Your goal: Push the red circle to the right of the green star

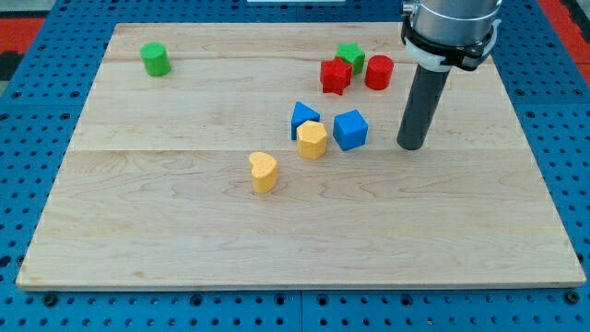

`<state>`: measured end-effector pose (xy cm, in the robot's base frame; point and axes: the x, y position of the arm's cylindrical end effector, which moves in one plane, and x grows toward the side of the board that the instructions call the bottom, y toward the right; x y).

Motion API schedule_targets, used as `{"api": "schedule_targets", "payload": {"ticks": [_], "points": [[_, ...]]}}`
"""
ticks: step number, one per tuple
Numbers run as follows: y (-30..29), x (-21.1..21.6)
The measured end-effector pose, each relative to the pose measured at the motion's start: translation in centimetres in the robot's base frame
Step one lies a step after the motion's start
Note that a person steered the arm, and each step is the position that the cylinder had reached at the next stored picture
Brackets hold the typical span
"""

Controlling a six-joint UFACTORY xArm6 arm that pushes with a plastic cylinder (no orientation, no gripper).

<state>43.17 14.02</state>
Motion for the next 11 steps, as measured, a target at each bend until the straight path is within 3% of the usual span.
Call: {"api": "schedule_targets", "payload": {"ticks": [4,6,8,10,11], "points": [[0.2,-4.0],[-2.5,-9.3],[-2.0,-10.8],[-1.3,-3.9],[-4.8,-2.8]]}}
